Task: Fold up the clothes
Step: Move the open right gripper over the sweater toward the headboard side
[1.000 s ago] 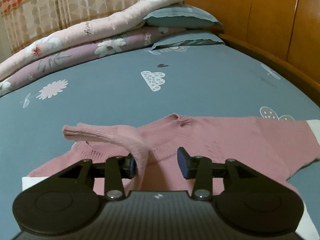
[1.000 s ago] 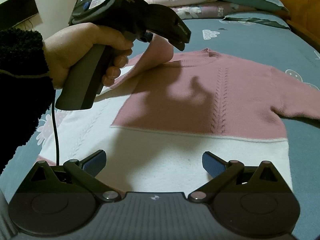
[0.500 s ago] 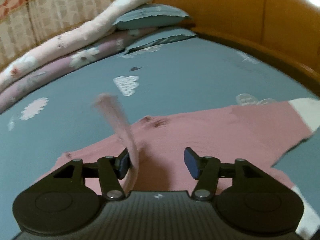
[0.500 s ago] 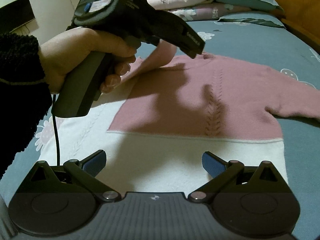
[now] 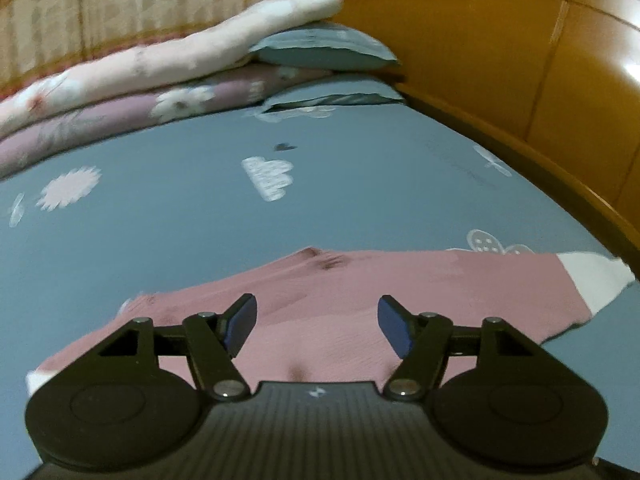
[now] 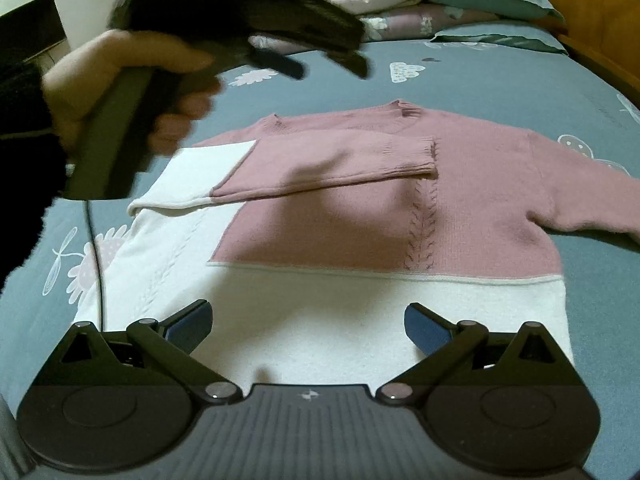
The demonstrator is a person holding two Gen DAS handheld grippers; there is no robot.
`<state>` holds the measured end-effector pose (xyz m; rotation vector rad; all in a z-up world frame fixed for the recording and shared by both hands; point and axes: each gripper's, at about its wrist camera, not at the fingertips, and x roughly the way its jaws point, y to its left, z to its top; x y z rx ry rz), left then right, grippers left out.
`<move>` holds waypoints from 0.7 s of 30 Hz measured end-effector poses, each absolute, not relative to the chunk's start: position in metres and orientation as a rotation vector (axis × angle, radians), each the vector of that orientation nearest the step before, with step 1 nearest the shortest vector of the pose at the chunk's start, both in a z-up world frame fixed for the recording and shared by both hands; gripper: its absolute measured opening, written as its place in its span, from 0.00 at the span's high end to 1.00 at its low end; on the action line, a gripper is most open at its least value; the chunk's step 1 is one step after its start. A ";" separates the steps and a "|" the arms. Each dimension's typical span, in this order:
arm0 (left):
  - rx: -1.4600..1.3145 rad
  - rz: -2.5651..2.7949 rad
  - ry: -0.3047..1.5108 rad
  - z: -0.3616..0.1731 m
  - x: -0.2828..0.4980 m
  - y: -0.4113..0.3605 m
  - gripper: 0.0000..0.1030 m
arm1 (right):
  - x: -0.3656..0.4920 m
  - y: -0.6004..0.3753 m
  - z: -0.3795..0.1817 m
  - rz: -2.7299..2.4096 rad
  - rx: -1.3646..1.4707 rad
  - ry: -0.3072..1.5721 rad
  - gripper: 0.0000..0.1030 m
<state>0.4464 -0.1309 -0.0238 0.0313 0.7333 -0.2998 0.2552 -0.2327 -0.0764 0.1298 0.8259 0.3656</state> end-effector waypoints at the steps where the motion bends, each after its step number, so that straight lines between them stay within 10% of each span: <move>1: 0.008 -0.284 0.743 -0.023 0.445 -0.120 0.34 | 0.256 -0.233 -0.077 0.365 0.131 0.826 0.00; 21: -0.406 -0.214 0.844 -0.096 0.359 0.037 0.28 | 0.270 -0.233 -0.095 0.346 0.189 0.874 0.00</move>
